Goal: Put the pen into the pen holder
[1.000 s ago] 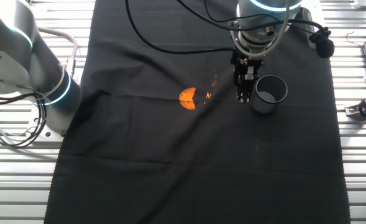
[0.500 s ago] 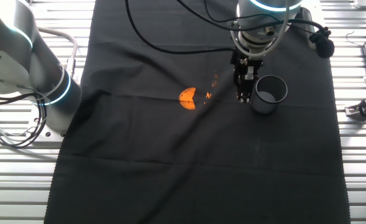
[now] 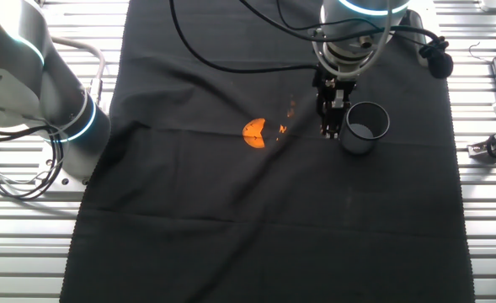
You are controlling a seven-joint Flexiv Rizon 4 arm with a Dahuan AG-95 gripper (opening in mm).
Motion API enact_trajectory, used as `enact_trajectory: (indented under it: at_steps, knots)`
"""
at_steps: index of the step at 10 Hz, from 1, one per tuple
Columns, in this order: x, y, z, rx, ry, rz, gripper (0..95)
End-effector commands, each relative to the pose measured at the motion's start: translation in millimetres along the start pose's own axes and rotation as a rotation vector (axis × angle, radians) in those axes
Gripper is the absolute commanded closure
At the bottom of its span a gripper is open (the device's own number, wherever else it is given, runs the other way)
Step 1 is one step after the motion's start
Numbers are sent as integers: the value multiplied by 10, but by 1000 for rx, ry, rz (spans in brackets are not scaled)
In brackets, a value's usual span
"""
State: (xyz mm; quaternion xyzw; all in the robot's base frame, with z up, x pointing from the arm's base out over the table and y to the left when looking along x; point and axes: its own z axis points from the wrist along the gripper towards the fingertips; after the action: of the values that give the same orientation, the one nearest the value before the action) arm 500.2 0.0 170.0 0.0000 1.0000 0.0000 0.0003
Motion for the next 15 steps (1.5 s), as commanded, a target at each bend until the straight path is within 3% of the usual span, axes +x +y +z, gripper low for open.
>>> enact_trajectory:
  at_steps: [1,2,3,15]
  knots:
    - [2,0,0,20,-134,-55,950]
    - [2,0,-1,-2,-134,-49,950]
    - [2,0,-1,-4,-134,-47,950]
    - [10,-1,1,-2,-131,-45,950]
